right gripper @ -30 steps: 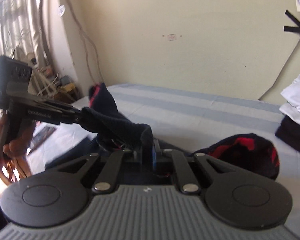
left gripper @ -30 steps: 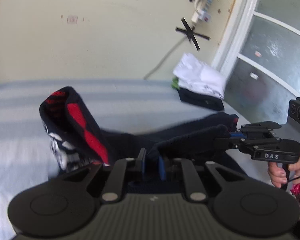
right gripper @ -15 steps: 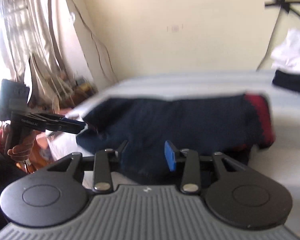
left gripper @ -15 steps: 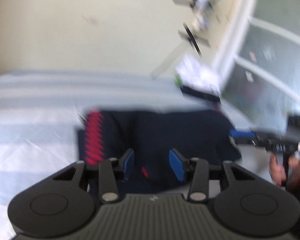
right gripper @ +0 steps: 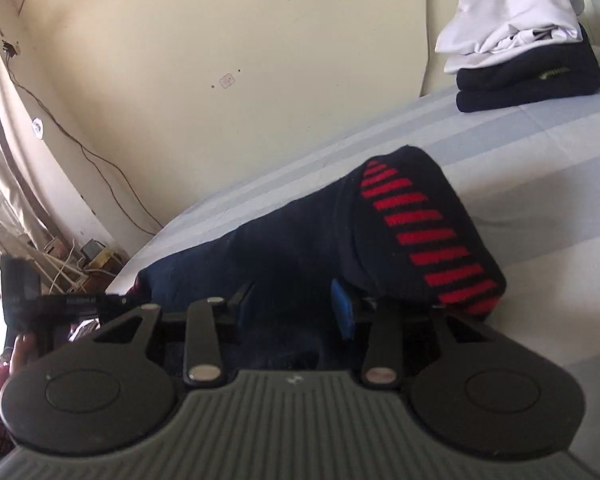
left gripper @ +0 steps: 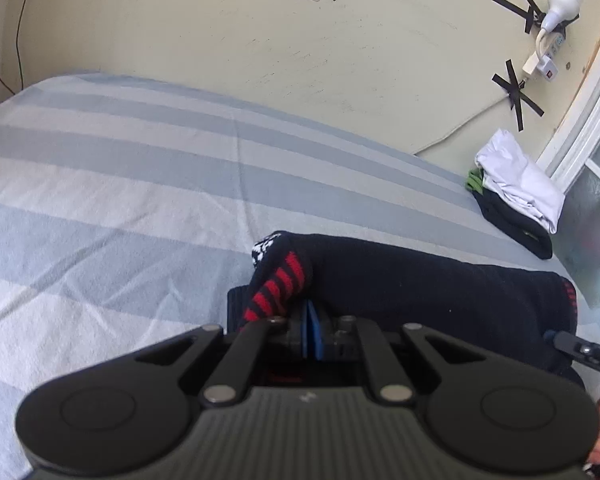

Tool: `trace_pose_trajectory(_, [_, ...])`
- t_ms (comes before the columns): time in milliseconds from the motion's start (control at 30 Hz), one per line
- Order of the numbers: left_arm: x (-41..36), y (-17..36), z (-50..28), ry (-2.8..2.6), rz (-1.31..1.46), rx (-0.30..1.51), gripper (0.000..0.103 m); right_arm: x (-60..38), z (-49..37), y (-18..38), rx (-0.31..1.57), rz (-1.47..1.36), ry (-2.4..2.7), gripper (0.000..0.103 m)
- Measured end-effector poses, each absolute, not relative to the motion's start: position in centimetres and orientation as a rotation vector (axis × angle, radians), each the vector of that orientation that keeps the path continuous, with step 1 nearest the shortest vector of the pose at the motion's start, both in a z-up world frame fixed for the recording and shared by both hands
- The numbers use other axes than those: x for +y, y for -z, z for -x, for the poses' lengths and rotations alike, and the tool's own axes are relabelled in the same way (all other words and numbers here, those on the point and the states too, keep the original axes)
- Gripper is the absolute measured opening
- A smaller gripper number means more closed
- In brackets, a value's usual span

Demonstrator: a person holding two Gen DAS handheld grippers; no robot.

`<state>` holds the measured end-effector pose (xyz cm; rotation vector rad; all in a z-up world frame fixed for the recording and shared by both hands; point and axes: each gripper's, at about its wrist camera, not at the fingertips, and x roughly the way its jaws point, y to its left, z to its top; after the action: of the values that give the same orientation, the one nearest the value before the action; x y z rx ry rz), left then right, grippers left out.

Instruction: Fold small clothes

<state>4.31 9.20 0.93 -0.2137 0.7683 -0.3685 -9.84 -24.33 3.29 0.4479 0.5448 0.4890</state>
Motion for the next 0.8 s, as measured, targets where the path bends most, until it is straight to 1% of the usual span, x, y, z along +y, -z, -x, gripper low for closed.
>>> trace_pose_trajectory(67, [8.8, -1.4, -3.5, 0.364, 0.182, 0.755, 0.006, -25.3, 10.6, -4.0, 0.545, -0.469, -0.506, 0.045])
trace_pose_trajectory(100, [8.7, -1.9, -3.1, 0.372, 0.182, 0.744, 0.008, -26.2, 11.4, -4.6, 0.521, -0.489, -0.513, 0.045])
trace_pose_trajectory(133, [8.9, -2.4, -2.3, 0.380, 0.191, 0.728, 0.010, -27.0, 12.4, -5.0, 0.495, -0.503, -0.509, 0.048])
trace_pose_trajectory(200, [9.1, -3.4, -0.8, 0.408, 0.231, 0.689, 0.025, -28.9, 14.3, -5.7, 0.448, -0.525, -0.478, 0.055])
trace_pose_trajectory(233, [9.3, -4.0, -0.1, 0.429, 0.258, 0.668, 0.028, -30.1, 15.1, -6.0, 0.433, -0.539, -0.446, 0.063])
trace_pose_trajectory(267, [9.4, -4.4, 0.6, 0.452, 0.287, 0.648, 0.031, -31.0, 15.7, -6.0, 0.429, -0.554, -0.416, 0.068])
trace_pose_trajectory(400, [7.6, -5.4, 1.0, 0.580, 0.365, 0.627, 0.031, -33.1, 16.6, -4.6, 0.502, -0.660, -0.393, 0.068])
trace_pose_trajectory(533, [3.2, -4.1, -0.4, 0.721, 0.355, 0.732, 0.029, -31.0, 15.5, -2.5, 0.603, -0.640, -0.365, 0.067])
trace_pose_trajectory(567, [1.9, -3.6, -0.7, 0.757, 0.345, 0.758, 0.029, -30.4, 15.1, -2.4, 0.594, -0.633, -0.370, 0.067])
trace_pose_trajectory(600, [0.7, -2.9, -1.1, 0.781, 0.331, 0.783, 0.027, -29.8, 14.6, -2.4, 0.602, -0.629, -0.385, 0.065])
trace_pose_trajectory(667, [-1.3, -1.7, -1.6, 0.799, 0.298, 0.832, 0.026, -28.5, 13.4, -2.2, 0.636, -0.633, -0.397, 0.042])
trace_pose_trajectory(700, [-2.0, -1.0, -1.9, 0.795, 0.274, 0.848, 0.025, -27.9, 12.9, -2.1, 0.654, -0.641, -0.399, 0.037])
trace_pose_trajectory(733, [-2.4, 0.0, -2.0, 0.768, 0.242, 0.851, 0.016, -27.6, 12.4, -2.0, 0.678, -0.656, -0.410, 0.025])
trace_pose_trajectory(767, [-2.3, 0.4, -2.0, 0.737, 0.239, 0.836, 0.006, -27.3, 12.0, -2.0, 0.701, -0.684, -0.428, 0.024])
trace_pose_trajectory(800, [-1.9, 0.6, -2.1, 0.746, 0.262, 0.843, 0.006, -27.4, 11.8, -2.6, 0.687, -0.708, -0.457, 0.024])
